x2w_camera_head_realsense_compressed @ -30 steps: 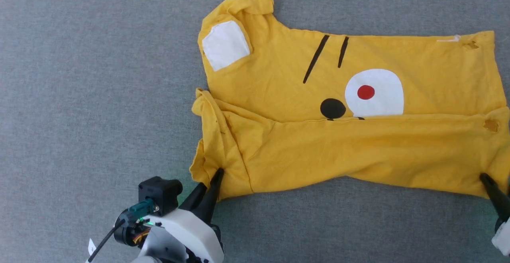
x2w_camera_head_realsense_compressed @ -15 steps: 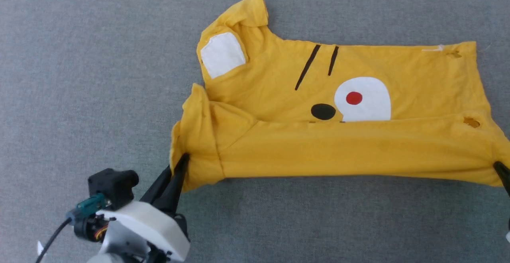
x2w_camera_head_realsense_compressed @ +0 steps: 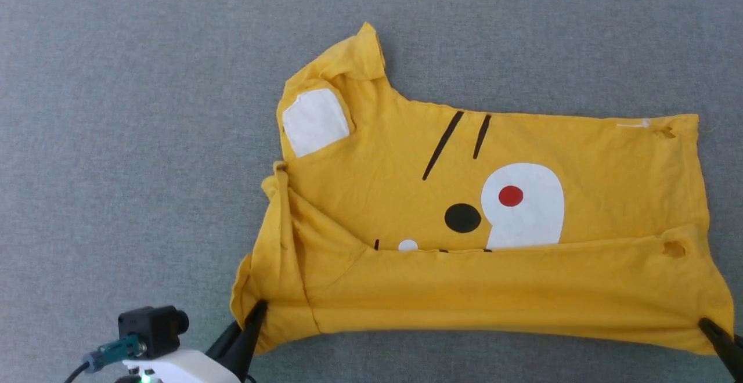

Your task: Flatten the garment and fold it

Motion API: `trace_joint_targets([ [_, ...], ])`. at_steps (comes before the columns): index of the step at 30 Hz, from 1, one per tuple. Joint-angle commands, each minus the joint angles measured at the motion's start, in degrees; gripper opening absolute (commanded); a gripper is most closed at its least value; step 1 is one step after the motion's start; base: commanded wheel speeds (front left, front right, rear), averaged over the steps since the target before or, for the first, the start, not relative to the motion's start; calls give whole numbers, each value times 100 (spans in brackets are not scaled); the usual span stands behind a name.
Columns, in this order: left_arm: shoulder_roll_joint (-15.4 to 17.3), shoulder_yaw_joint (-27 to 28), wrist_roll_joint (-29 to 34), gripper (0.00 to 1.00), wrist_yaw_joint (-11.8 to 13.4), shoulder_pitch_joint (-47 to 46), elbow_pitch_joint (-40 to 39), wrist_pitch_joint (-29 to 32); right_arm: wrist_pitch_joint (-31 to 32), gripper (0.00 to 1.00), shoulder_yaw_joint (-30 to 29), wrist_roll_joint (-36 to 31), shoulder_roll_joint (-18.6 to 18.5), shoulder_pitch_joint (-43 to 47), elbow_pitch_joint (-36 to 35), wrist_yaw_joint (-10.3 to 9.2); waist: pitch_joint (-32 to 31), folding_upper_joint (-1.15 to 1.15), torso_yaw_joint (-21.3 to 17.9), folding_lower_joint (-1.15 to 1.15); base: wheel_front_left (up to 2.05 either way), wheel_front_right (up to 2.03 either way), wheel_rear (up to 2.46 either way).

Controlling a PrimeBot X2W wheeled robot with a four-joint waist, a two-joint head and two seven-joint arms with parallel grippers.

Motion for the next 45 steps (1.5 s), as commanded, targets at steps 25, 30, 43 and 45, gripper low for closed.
trace_joint_targets([
  [25,-254,-229,-330,0,-87,97,1033,132,59,0,292,-155,134,79,836,-13,-213,0,38,0,0,0,0],
  [30,-277,-198,-322,0,-93,44,1026,62,82,0,266,-168,130,68,819,-13,-189,0,38,0,0,0,0],
  [43,-294,130,-293,100,-202,161,543,-566,-327,100,137,173,75,-31,469,-13,-339,0,27,0,0,0,0],
  [45,-180,281,-173,100,-130,232,259,-717,-425,100,-8,212,52,-39,276,-13,-378,0,29,0,0,0,0],
])
